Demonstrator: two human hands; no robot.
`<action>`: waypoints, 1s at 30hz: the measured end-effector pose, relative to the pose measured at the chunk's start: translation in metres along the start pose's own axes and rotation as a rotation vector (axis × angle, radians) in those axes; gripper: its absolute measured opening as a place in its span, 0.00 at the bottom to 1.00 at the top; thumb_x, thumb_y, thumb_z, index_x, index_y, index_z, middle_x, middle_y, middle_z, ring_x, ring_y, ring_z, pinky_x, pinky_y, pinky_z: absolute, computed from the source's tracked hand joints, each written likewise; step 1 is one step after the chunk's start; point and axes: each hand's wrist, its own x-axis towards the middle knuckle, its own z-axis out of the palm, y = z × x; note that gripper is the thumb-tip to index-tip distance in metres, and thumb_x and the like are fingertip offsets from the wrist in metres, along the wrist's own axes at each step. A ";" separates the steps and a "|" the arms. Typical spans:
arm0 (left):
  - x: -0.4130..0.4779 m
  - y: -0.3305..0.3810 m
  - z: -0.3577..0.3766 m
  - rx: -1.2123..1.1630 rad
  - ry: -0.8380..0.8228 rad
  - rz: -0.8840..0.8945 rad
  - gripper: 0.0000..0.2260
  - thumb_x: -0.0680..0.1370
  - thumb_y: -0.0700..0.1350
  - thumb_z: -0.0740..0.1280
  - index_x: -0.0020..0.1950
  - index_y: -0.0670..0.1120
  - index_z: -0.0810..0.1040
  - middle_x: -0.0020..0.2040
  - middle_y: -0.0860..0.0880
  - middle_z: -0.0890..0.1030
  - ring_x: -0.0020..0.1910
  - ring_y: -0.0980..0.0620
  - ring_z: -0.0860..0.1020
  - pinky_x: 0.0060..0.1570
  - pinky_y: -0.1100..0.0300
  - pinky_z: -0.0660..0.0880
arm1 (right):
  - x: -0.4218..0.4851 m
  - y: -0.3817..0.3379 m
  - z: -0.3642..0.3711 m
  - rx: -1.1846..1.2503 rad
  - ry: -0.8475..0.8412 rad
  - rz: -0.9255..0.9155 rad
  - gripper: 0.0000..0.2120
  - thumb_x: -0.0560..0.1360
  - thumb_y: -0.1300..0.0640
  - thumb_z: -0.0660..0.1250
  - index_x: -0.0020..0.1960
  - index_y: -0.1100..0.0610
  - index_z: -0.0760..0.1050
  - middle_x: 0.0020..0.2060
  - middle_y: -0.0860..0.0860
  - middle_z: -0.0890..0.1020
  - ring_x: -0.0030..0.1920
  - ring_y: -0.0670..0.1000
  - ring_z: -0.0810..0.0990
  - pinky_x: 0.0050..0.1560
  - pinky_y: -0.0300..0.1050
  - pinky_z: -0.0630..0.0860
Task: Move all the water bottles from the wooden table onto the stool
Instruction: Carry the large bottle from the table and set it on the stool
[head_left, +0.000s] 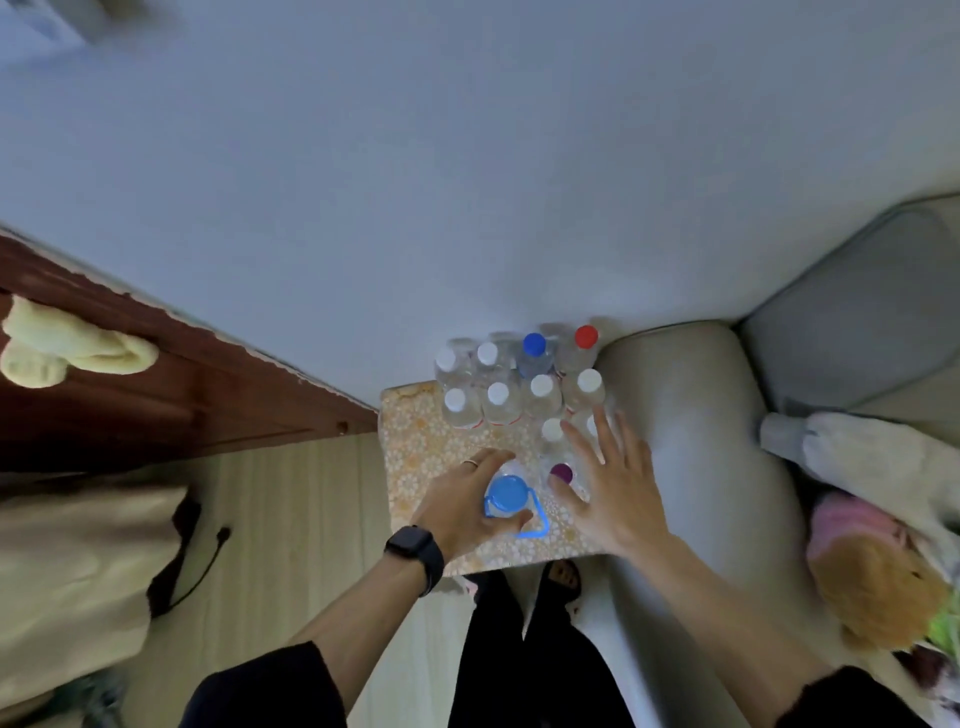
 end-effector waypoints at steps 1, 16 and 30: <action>0.008 -0.006 0.003 0.004 -0.016 0.015 0.34 0.73 0.60 0.73 0.76 0.54 0.65 0.73 0.54 0.71 0.64 0.48 0.76 0.59 0.57 0.73 | 0.004 0.004 0.007 -0.011 -0.002 -0.016 0.35 0.76 0.30 0.48 0.80 0.42 0.53 0.81 0.53 0.48 0.80 0.57 0.42 0.76 0.63 0.51; 0.030 -0.031 -0.025 0.177 -0.110 0.010 0.40 0.70 0.67 0.71 0.77 0.65 0.56 0.76 0.56 0.65 0.66 0.50 0.75 0.57 0.51 0.78 | 0.006 0.011 0.034 -0.027 0.016 -0.022 0.33 0.81 0.44 0.60 0.81 0.45 0.50 0.81 0.51 0.41 0.80 0.56 0.38 0.74 0.68 0.59; -0.008 -0.001 -0.022 0.226 0.104 -0.063 0.19 0.82 0.56 0.63 0.71 0.53 0.71 0.67 0.53 0.74 0.53 0.48 0.79 0.48 0.53 0.78 | 0.006 0.010 0.029 -0.070 -0.072 0.000 0.35 0.80 0.39 0.54 0.81 0.42 0.41 0.79 0.49 0.33 0.78 0.54 0.30 0.76 0.67 0.53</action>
